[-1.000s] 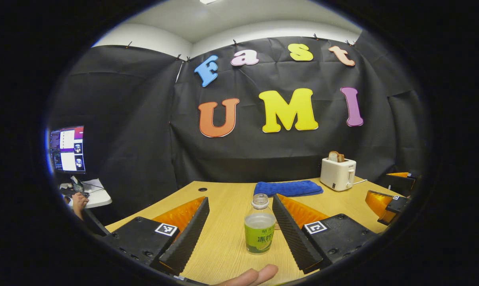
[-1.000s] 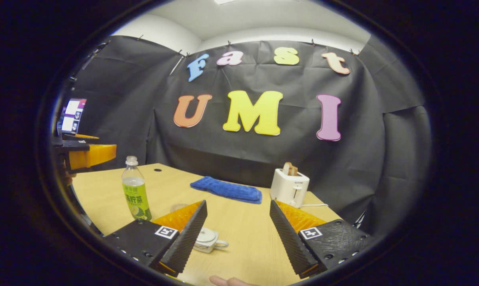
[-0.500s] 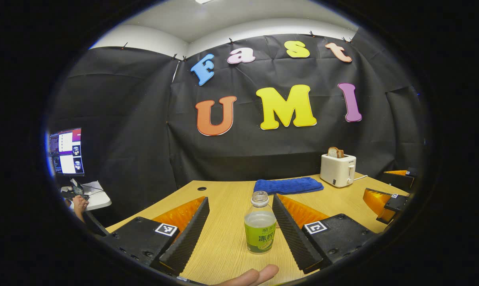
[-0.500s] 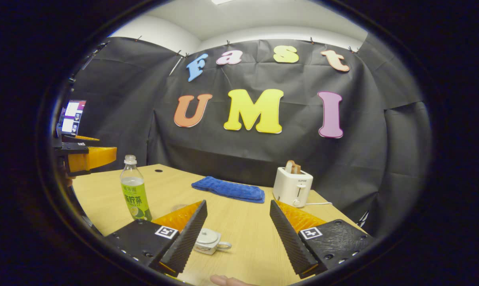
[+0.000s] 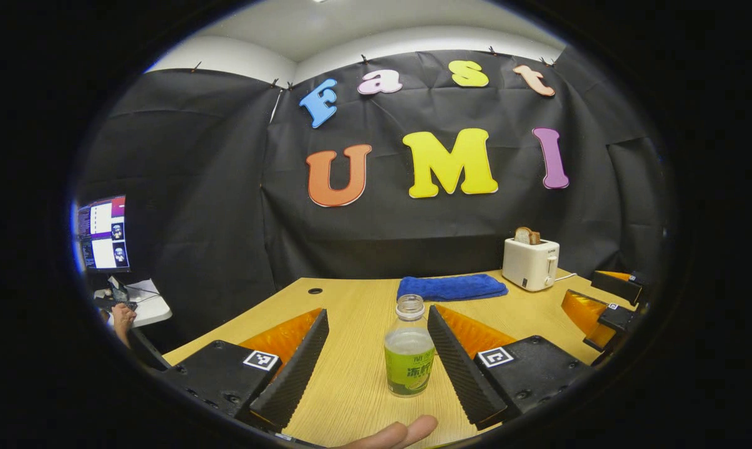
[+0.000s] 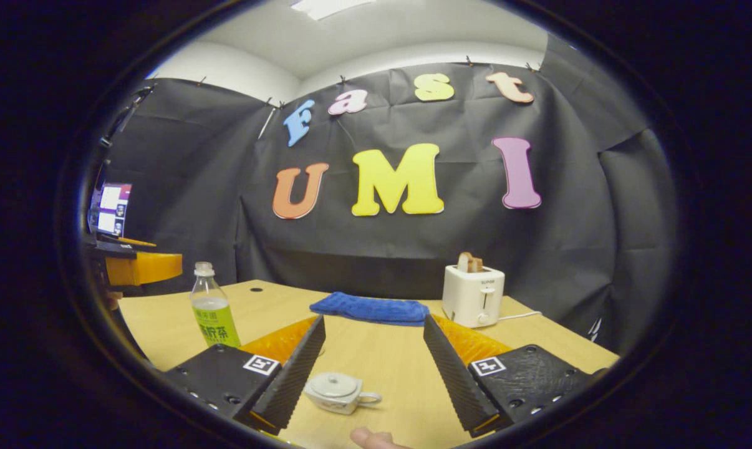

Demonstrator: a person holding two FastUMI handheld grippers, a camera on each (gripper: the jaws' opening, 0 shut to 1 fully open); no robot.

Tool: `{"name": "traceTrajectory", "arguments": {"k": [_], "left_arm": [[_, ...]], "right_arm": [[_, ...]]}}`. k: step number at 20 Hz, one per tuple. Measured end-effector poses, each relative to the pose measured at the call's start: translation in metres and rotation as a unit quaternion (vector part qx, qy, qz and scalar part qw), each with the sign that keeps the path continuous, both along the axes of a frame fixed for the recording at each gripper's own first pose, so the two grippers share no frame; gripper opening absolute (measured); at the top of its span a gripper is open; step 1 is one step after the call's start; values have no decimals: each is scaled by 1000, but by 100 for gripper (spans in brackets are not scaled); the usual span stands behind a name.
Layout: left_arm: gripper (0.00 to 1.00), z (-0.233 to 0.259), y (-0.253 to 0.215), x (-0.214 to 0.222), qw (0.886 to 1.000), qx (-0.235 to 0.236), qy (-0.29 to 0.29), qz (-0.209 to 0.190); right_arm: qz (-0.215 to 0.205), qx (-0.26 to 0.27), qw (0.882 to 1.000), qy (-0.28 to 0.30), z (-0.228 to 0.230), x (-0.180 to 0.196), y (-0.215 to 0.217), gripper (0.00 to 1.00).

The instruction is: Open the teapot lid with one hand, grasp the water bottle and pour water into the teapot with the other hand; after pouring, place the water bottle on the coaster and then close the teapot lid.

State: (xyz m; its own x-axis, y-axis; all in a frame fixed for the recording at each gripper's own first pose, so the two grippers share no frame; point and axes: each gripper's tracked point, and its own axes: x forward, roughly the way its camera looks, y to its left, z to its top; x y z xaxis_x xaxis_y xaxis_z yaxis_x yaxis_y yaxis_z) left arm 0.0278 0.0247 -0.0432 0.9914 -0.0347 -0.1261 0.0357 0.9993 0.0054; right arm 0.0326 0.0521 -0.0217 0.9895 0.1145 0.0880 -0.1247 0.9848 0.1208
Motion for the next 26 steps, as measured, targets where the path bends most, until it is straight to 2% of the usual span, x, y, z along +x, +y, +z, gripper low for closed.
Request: {"name": "traceTrajectory", "arguments": {"k": [2, 6, 7, 8, 9, 11, 12, 13, 14, 16, 25, 26], "left_arm": [[100, -2, -3, 0, 1000, 2, 2, -4], [100, -3, -4, 1, 1000, 12, 1, -8], [100, -4, -4, 2, 1000, 13, 1, -8], [100, -5, -3, 1, 1000, 14, 2, -8], [100, -5, -3, 2, 1000, 14, 2, -7], [100, -6, -1, 3, 1000, 10, 3, -6], [100, -8, -1, 4, 1000, 8, 6, -6], [100, -10, 0, 5, 1000, 6, 9, -4], [100, -11, 0, 5, 1000, 4, 12, -4], [100, -15, 0, 7, 1000, 1, 17, -4], [100, -16, 3, 7, 1000, 4, 21, 1], [100, -17, 2, 7, 1000, 7, 21, -1]], "right_arm": [[18, 3, 1000, 22, -18, 8, 16, 96], [35, -24, 998, 39, -49, 25, 38, 95], [37, -27, 998, 50, -59, 28, 40, 92], [43, -27, 997, 61, -68, 30, 44, 83], [53, -27, 996, 66, -74, 30, 49, 80], [67, -22, 996, 63, -70, 29, 53, 67], [70, -22, 996, 58, -70, 30, 54, 55], [64, -23, 996, 58, -70, 32, 51, 53], [60, -19, 996, 63, -72, 33, 47, 33], [65, -22, 995, 75, -77, 34, 49, 15], [77, -31, 993, 84, -79, 41, 55, 18], [74, -21, 993, 85, -76, 37, 54, 9]]}}
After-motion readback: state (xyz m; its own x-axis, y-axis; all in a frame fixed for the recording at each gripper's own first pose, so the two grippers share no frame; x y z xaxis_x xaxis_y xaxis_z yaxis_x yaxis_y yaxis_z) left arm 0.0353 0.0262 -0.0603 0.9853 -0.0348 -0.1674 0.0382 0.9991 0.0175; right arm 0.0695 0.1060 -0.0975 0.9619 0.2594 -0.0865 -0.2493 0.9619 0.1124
